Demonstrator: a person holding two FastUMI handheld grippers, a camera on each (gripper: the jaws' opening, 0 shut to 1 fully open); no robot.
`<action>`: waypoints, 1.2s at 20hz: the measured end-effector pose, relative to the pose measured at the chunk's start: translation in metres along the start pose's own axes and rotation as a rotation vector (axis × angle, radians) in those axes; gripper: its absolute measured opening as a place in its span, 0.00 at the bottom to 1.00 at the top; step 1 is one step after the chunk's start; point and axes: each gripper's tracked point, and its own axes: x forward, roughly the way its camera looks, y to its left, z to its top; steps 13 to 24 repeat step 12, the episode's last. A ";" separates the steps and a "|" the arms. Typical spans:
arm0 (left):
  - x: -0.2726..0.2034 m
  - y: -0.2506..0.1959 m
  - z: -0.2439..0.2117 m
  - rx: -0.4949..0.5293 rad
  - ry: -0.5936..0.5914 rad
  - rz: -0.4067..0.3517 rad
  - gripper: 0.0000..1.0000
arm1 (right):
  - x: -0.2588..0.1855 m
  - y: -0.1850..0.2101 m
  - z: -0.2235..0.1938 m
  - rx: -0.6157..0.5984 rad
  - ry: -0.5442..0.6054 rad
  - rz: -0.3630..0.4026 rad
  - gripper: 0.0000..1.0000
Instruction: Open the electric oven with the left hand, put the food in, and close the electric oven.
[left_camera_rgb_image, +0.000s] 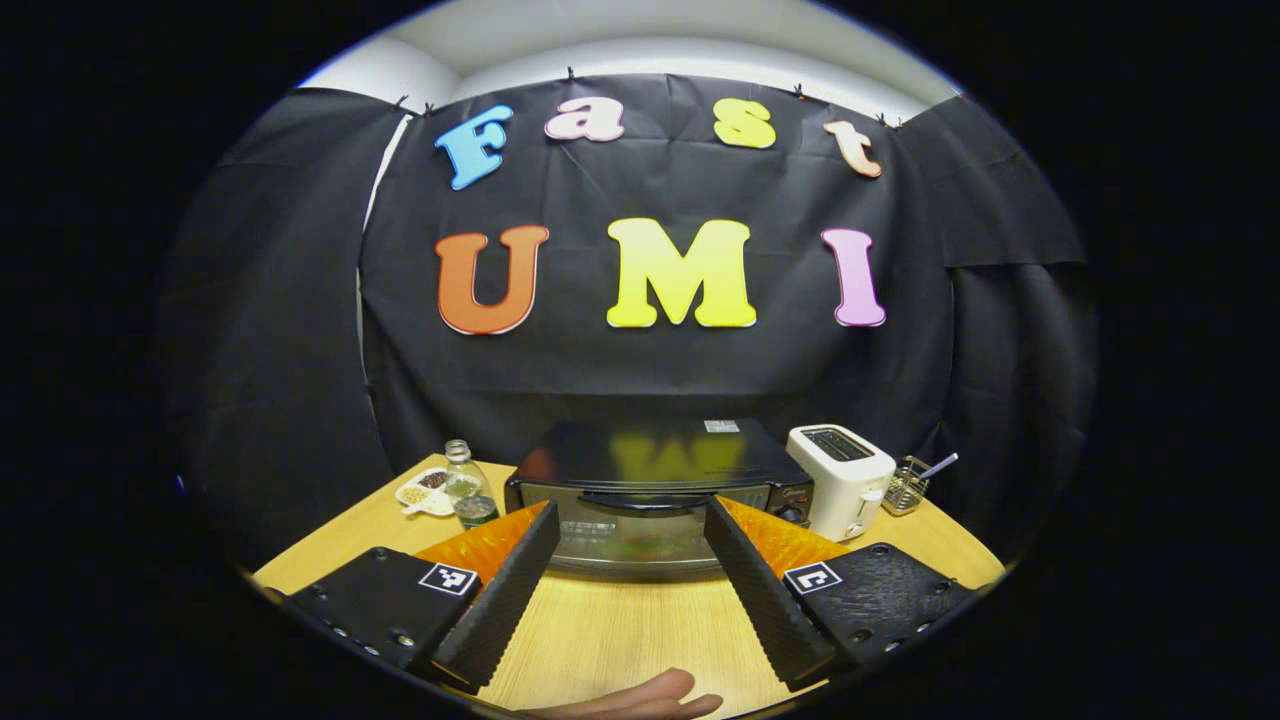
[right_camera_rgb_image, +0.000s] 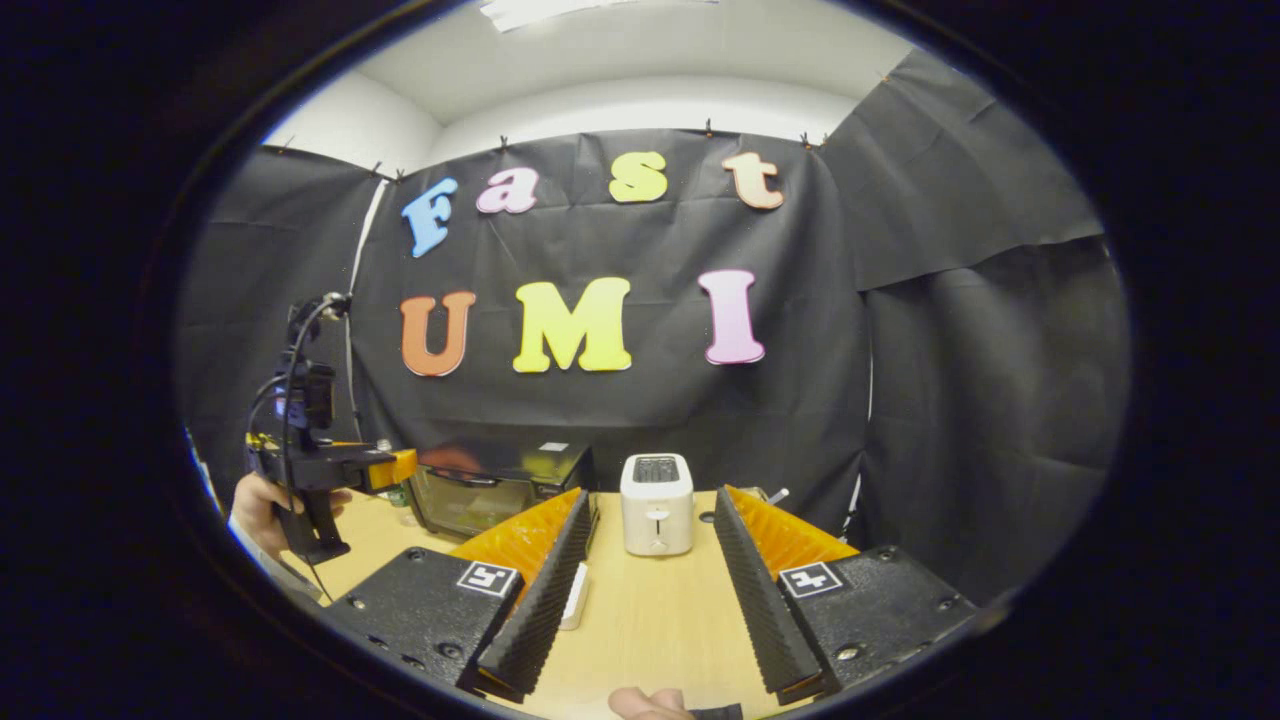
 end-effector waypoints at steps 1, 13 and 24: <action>-0.015 0.004 0.006 0.008 -0.013 0.013 0.95 | -0.006 0.002 0.002 0.008 -0.008 0.001 0.81; -0.184 0.020 0.031 0.001 -0.141 0.060 0.96 | -0.070 0.036 0.015 0.074 -0.052 0.036 0.81; -0.184 0.020 0.031 0.001 -0.141 0.060 0.96 | -0.070 0.036 0.015 0.074 -0.052 0.036 0.81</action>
